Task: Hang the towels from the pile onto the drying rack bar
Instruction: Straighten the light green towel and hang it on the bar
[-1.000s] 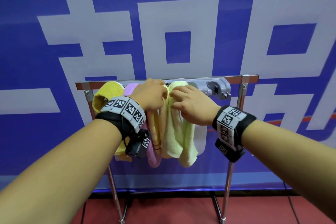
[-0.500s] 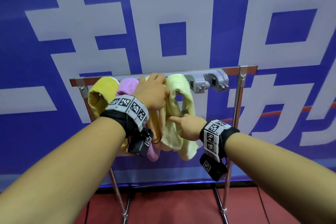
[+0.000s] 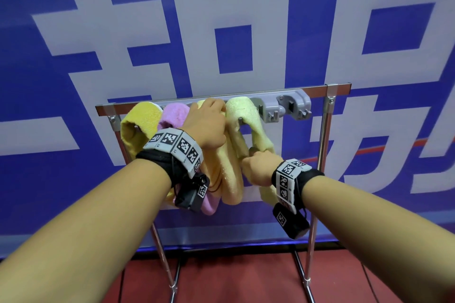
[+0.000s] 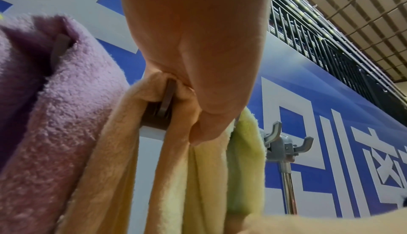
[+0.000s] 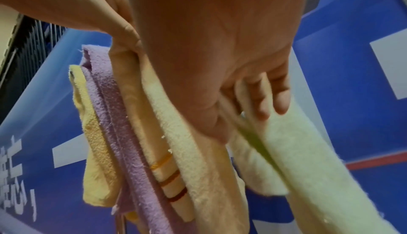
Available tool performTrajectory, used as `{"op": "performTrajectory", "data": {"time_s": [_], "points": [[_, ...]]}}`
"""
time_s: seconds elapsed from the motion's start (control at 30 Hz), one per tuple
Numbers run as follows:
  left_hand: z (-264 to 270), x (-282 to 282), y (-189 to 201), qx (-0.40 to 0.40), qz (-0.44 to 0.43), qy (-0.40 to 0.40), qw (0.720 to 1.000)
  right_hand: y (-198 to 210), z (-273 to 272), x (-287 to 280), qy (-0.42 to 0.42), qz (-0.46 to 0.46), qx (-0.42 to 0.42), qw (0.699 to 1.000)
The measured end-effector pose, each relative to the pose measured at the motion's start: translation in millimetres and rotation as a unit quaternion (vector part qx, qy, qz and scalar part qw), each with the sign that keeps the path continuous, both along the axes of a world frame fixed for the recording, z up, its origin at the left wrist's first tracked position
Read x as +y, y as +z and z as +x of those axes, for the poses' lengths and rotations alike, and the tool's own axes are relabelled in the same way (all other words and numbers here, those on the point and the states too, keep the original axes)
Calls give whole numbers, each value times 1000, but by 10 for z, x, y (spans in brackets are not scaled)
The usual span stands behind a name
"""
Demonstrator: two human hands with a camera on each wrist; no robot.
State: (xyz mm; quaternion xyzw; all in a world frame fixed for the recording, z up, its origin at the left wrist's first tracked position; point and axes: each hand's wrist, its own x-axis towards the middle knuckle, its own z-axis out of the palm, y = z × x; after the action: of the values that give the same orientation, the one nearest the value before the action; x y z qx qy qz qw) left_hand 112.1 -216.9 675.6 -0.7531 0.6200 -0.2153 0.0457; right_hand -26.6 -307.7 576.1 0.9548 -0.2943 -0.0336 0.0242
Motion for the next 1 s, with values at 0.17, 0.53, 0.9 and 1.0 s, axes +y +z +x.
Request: {"op": "performTrajectory", "data": {"time_s": [0.17,0.53,0.9,1.0], "points": [[-70,113,56,56,-30,-8,998,-1,-55,89,103,92,-7,990],[-345,302,113,35,8,10,999,403,-441,148,-24,26,-156,987],[-396,317,2,-49,16,68,996,561,-325,134,-6,19,-254,967],[-421,339,-55,-37,35,65,997,600,-377,162,-17,43,-211,976]]}}
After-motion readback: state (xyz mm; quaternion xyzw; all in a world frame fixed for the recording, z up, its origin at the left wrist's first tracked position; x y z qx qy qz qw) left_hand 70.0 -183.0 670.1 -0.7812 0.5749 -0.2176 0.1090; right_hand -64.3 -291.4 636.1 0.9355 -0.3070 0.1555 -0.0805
